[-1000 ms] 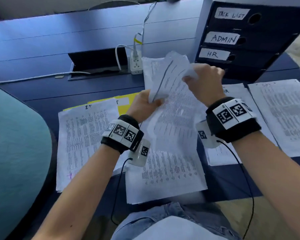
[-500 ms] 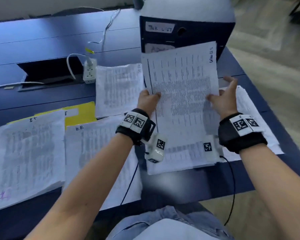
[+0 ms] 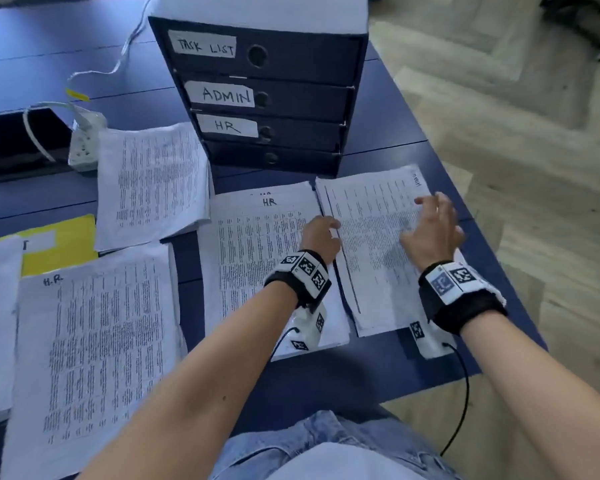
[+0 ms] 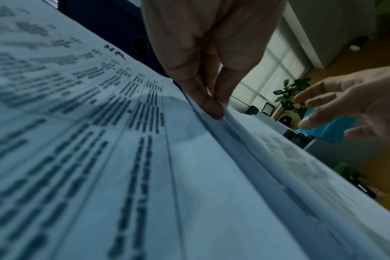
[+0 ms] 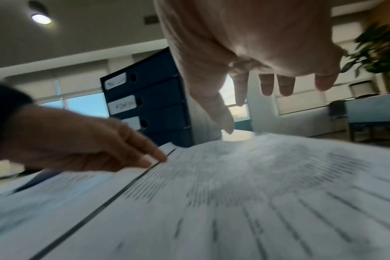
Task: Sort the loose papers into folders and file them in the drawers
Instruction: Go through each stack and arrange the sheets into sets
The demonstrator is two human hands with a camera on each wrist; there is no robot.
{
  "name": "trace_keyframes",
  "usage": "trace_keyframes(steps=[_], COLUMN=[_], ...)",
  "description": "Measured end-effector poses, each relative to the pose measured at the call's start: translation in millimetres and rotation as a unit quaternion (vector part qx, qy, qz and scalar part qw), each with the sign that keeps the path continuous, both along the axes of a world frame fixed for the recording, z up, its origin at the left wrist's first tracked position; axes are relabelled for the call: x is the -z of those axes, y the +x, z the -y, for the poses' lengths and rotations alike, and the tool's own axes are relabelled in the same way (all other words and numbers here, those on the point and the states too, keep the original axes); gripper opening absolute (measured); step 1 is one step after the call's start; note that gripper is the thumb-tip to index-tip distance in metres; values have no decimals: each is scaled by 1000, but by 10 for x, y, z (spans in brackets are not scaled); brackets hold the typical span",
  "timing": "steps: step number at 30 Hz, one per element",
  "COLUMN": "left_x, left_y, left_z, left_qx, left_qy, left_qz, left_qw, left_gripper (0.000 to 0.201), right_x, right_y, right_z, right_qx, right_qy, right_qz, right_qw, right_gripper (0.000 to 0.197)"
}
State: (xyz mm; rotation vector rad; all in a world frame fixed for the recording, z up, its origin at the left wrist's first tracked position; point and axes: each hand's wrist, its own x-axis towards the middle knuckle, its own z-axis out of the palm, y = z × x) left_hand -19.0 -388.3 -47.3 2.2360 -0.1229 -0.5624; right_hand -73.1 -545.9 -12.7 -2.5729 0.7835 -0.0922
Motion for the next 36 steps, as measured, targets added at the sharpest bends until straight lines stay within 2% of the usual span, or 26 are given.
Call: trace_keyframes(steps=[3,6,8,14,18,21,24,28,32,36], left_x=[65,76,59,-55,-221,-379,-520,-621,-570,-344], left_y=[-1,-29,-44,26,67,109,143,125,62,10], left_z=[78,101,100,-136,-524,-927,-1490,-2352,-3204,-3884], left_qx=[3,21,32,-14,-48,-62,-95,-141,-168,-158], left_qy=[9,23,31,5,-17,-10,-13,19,89,146], left_qz=[7,25,34,37,62,94,117,129,110,62], left_qw=[1000,999,998,999,997,994,988,981,976,975], left_gripper=[34,36,36,27,22,20,19,21,22,26], right_x=[161,318,401,360,208,94,-50,-239,-245,-88], right_y=[-15,-18,-47,-72,25,126,201,214,166,98], right_z=[-122,-188,-201,-194,-443,-824,-1400,-2270,-3045,-3669], right_qx=[-79,-105,-119,-123,-126,-181,-252,-319,-353,-387], right_qy=[22,71,57,43,44,94,135,168,202,183], right_qz=[-96,-186,-221,-235,-184,-126,-61,-15,-31,-81], right_qw=[992,974,966,963,974,971,956,933,913,900], right_gripper=[65,65,67,68,62,60,56,54,54,57])
